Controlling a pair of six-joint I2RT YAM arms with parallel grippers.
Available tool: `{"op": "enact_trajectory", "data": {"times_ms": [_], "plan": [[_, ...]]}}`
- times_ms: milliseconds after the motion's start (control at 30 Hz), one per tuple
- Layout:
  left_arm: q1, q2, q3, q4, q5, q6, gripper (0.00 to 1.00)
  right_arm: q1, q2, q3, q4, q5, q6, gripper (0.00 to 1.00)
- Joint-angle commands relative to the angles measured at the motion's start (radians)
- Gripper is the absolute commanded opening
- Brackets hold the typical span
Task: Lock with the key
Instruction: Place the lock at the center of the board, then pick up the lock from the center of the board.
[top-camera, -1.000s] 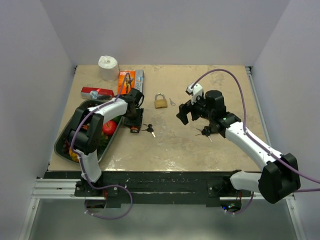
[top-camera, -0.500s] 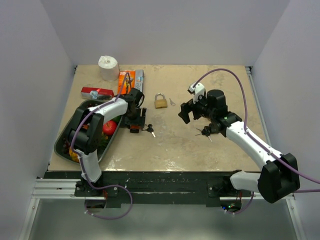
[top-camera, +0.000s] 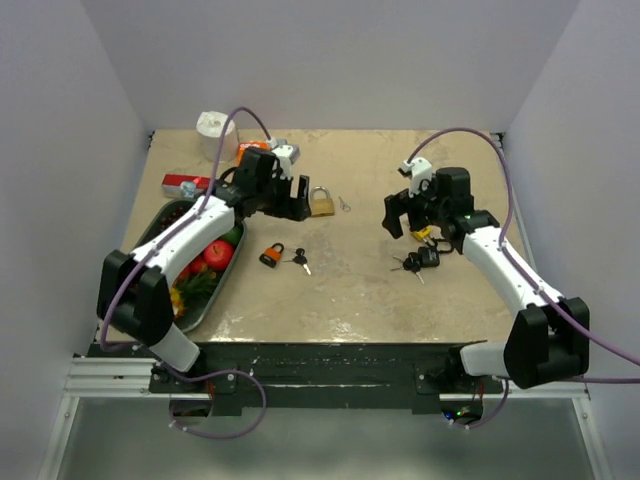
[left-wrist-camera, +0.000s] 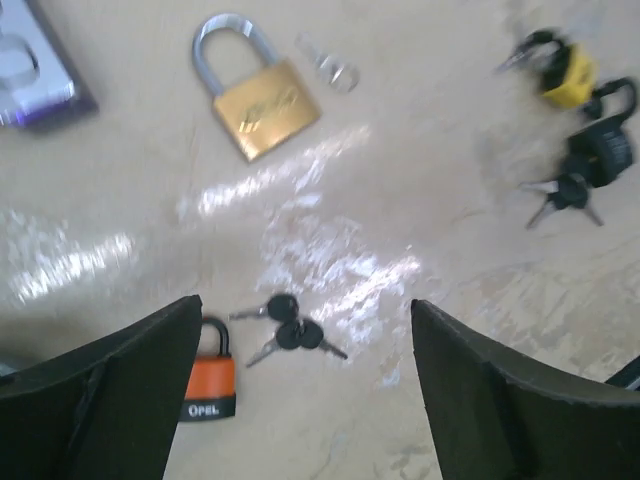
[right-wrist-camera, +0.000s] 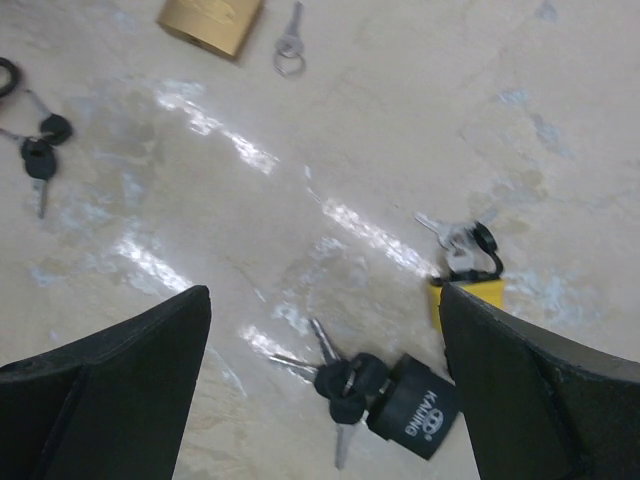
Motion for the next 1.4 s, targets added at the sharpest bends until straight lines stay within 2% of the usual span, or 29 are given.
{"op": "enact_trajectory", "data": {"times_ms": [0, 67, 233, 367, 533, 600, 733, 800, 933, 1067, 1200, 1367], "plan": [[-0.001, -0.125, 0.009, 0.260, 0.106, 0.238, 0.95, -0.107, 0.063, 0.078, -0.154, -0.014, -0.116, 0.99], [-0.001, -0.173, -0.009, 0.324, 0.110, 0.347, 0.99, -0.132, 0.113, 0.097, -0.183, 0.018, -0.150, 0.98], [0.005, -0.247, -0.058, 0.372, 0.152, 0.461, 0.99, -0.164, 0.224, 0.130, -0.171, 0.095, -0.178, 0.96], [0.009, -0.274, -0.081, 0.378, 0.243, 0.464, 0.99, -0.172, 0.314, 0.170, -0.168, 0.104, -0.205, 0.95], [0.009, -0.300, -0.112, 0.390, 0.274, 0.447, 0.99, -0.181, 0.425, 0.215, -0.165, 0.106, -0.228, 0.94], [0.012, -0.306, -0.120, 0.384, 0.286, 0.453, 0.99, -0.187, 0.429, 0.225, -0.177, 0.074, -0.239, 0.94], [0.022, -0.310, -0.132, 0.363, 0.341, 0.461, 0.98, -0.198, 0.362, 0.189, -0.227, -0.015, -0.368, 0.95], [0.025, -0.310, -0.140, 0.363, 0.347, 0.455, 0.98, -0.201, 0.341, 0.154, -0.238, -0.011, -0.397, 0.96], [0.028, -0.302, -0.141, 0.381, 0.369, 0.430, 0.97, -0.202, 0.360, 0.163, -0.205, 0.012, -0.347, 0.96], [0.028, -0.284, -0.121, 0.387, 0.370, 0.419, 0.97, -0.202, 0.454, 0.250, -0.169, 0.054, -0.278, 0.96], [0.029, -0.264, -0.097, 0.384, 0.361, 0.424, 0.97, -0.202, 0.530, 0.319, -0.208, 0.060, -0.281, 0.92], [0.029, -0.259, -0.103, 0.401, 0.312, 0.425, 0.98, -0.201, 0.541, 0.301, -0.223, 0.068, -0.304, 0.86]]}}
